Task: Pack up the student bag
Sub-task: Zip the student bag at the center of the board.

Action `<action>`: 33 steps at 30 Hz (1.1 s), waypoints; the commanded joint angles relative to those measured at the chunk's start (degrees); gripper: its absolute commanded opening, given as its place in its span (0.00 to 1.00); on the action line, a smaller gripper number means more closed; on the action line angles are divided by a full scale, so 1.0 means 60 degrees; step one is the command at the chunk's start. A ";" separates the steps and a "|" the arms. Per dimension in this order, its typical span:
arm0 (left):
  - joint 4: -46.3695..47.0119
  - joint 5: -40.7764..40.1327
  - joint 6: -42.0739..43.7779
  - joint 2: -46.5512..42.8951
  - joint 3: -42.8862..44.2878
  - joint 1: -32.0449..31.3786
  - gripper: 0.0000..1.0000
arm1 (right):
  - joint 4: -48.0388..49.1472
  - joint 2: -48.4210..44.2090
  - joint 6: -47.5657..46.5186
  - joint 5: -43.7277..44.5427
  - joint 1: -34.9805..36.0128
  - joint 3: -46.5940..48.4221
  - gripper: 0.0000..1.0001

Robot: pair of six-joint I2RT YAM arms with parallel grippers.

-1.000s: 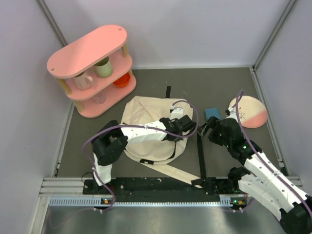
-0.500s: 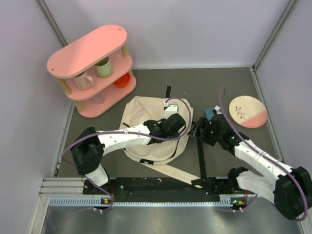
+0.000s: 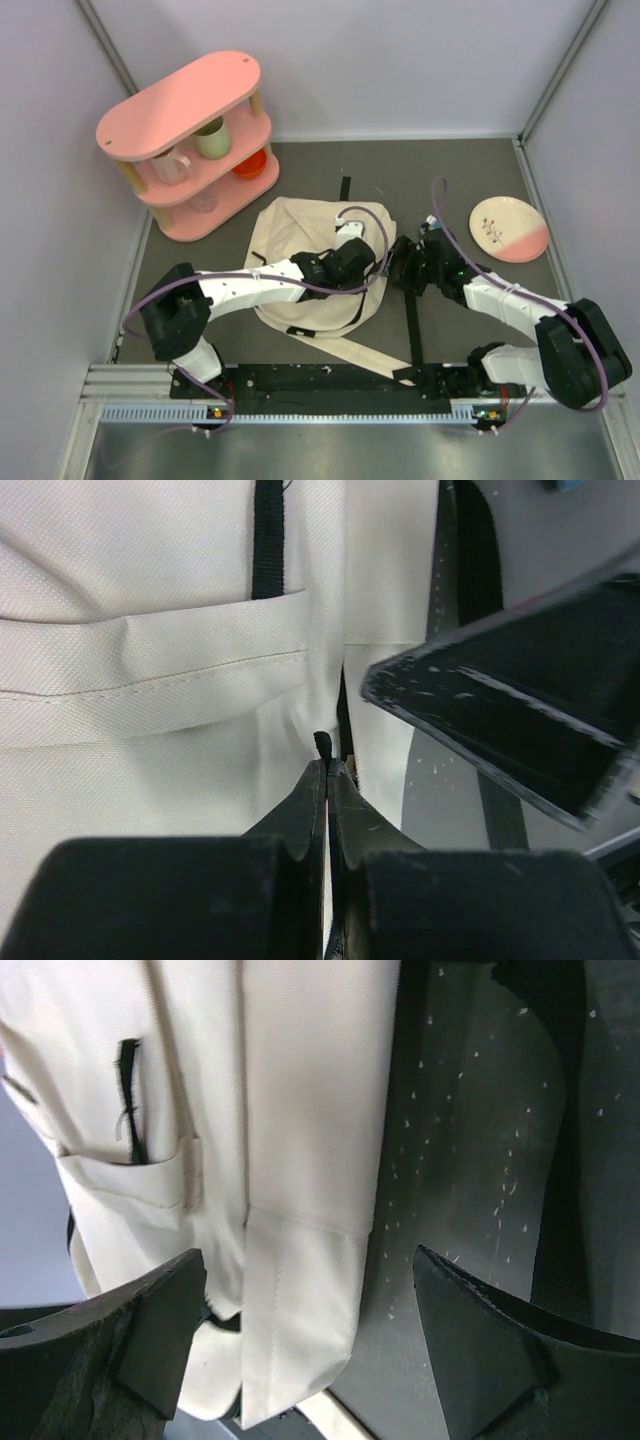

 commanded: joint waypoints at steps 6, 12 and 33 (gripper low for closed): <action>0.0574 0.0411 0.0147 -0.0692 -0.0060 -0.0125 0.00 | 0.1321 0.0986 0.0004 -0.0198 0.0010 0.0489 0.70; 0.0589 0.0499 0.0059 -0.0795 -0.0309 -0.0199 0.00 | 0.1908 0.1030 0.0107 0.0020 0.0010 0.0576 0.33; -0.0787 0.0016 -0.1390 -0.2567 -0.2154 -0.0931 0.00 | 0.3051 0.1732 0.1030 0.1281 -0.0180 0.0503 0.00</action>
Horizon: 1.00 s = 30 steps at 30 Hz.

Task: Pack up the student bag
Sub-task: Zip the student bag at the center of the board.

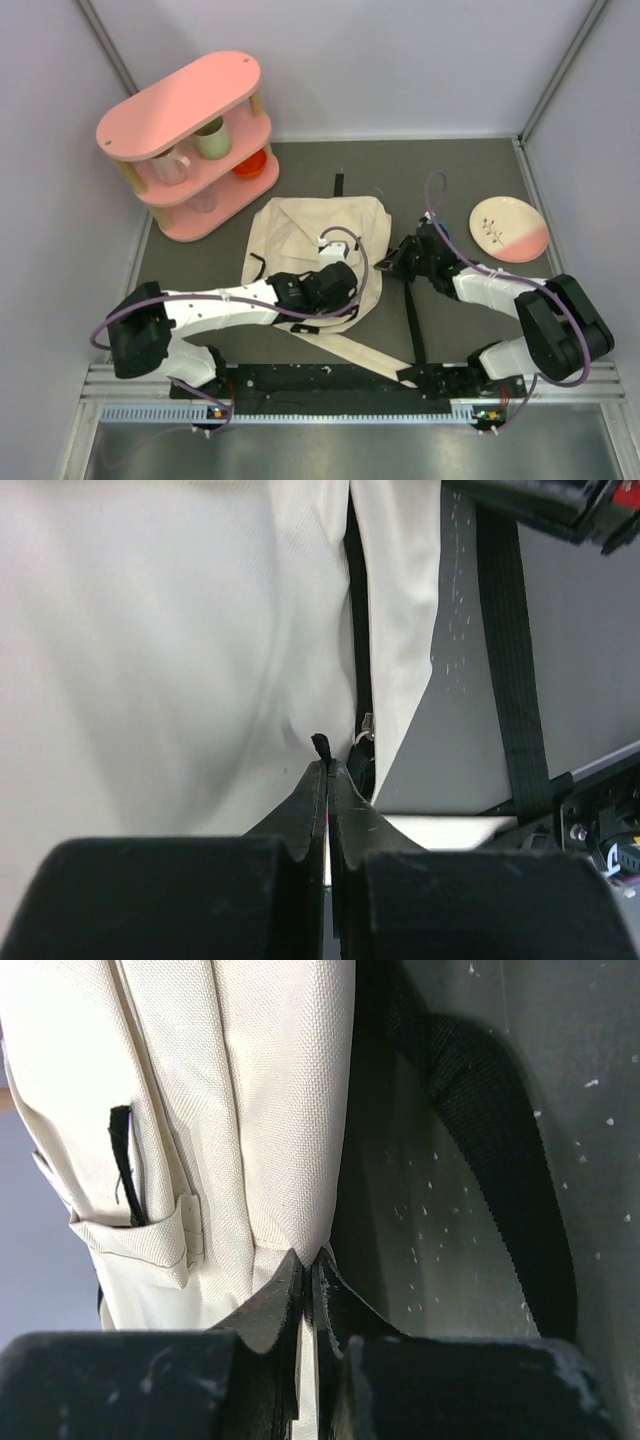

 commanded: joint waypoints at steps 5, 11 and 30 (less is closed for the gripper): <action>-0.1260 -0.0316 -0.0700 -0.1664 -0.0871 -0.0382 0.00 | 0.1427 0.0276 0.0280 0.0640 -0.0195 0.0281 0.00; -0.1144 -0.0360 -0.0599 -0.1886 -0.0990 -0.0411 0.00 | 0.0858 -0.0264 -0.0261 0.0244 -0.0209 0.0354 0.06; -0.0280 -0.0097 -0.2236 -0.0215 0.0301 -0.0104 0.97 | -0.1561 -0.3297 -0.1434 0.0244 -0.0180 -0.0114 0.47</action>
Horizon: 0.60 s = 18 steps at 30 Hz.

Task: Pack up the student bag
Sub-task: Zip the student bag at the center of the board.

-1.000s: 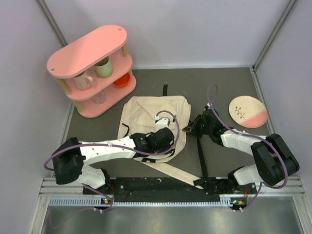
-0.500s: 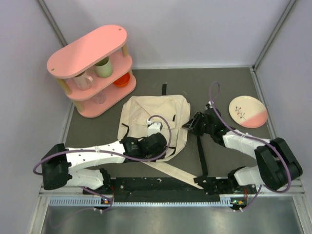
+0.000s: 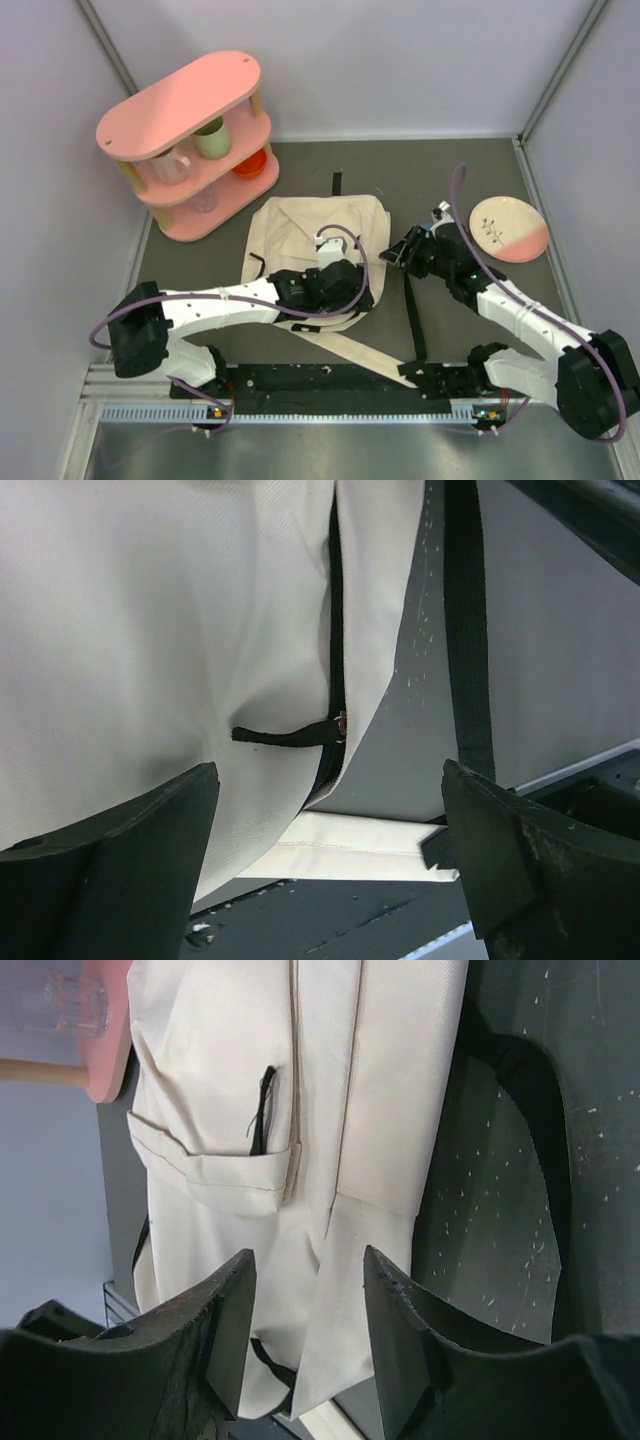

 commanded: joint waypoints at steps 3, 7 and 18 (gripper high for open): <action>0.0818 0.0359 -0.2103 -0.0311 -0.0838 0.0382 0.97 | -0.0462 -0.0704 -0.0356 0.0058 -0.0104 -0.0176 0.47; 0.1375 0.0461 -0.3142 -0.0604 -0.1235 0.0865 0.97 | -0.0521 -0.0866 -0.0357 0.0072 -0.0104 -0.0338 0.47; 0.1640 0.1221 -0.4287 0.0274 -0.0825 0.0997 0.85 | -0.0477 -0.0969 -0.0225 0.0043 -0.0104 -0.0514 0.47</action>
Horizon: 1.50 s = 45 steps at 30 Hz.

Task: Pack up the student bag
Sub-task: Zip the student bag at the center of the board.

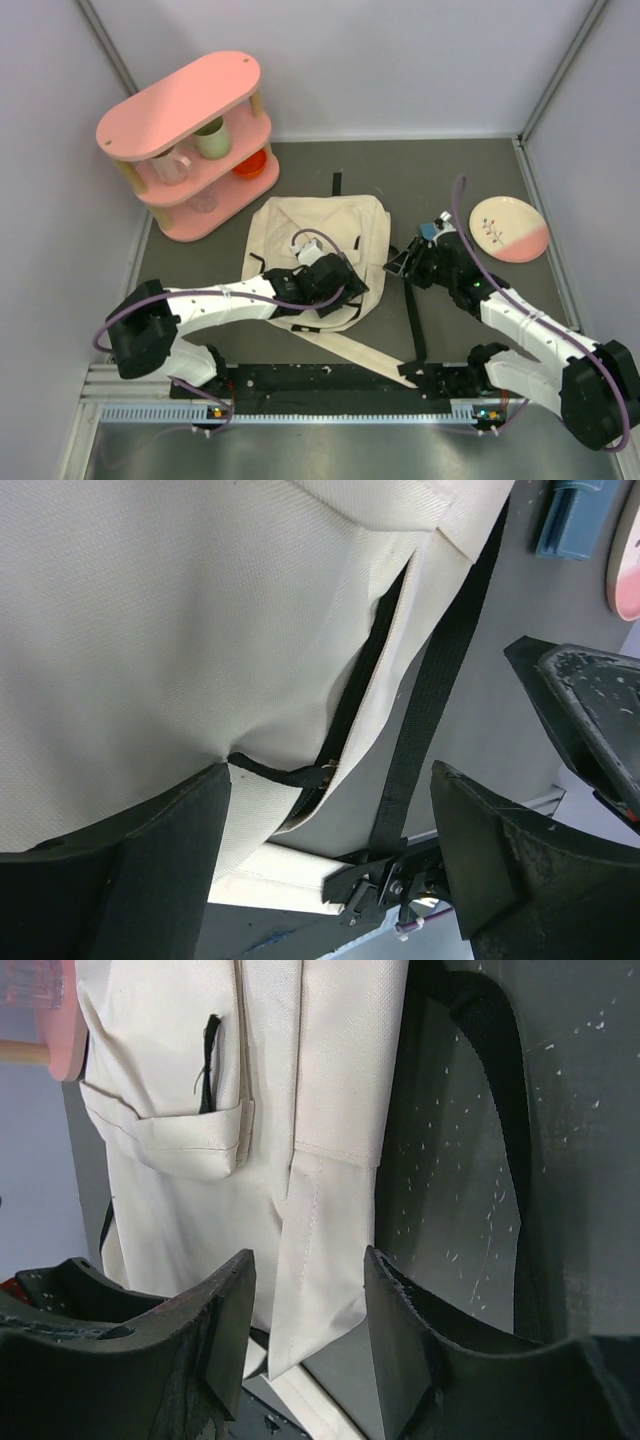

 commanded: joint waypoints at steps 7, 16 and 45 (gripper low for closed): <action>0.1008 0.0828 -0.1754 0.1005 -0.0438 0.0043 0.70 | 0.0244 -0.0240 -0.0050 0.0043 -0.0104 0.0091 0.47; 0.1126 0.0579 -0.2267 0.1285 -0.0687 0.0233 0.56 | 0.0186 -0.0240 -0.0021 0.0043 -0.0104 0.0047 0.47; 0.1215 0.0477 -0.0673 0.1622 -0.0176 0.0571 0.00 | -0.0149 -0.0811 0.0287 -0.0791 -0.0016 -0.0070 0.50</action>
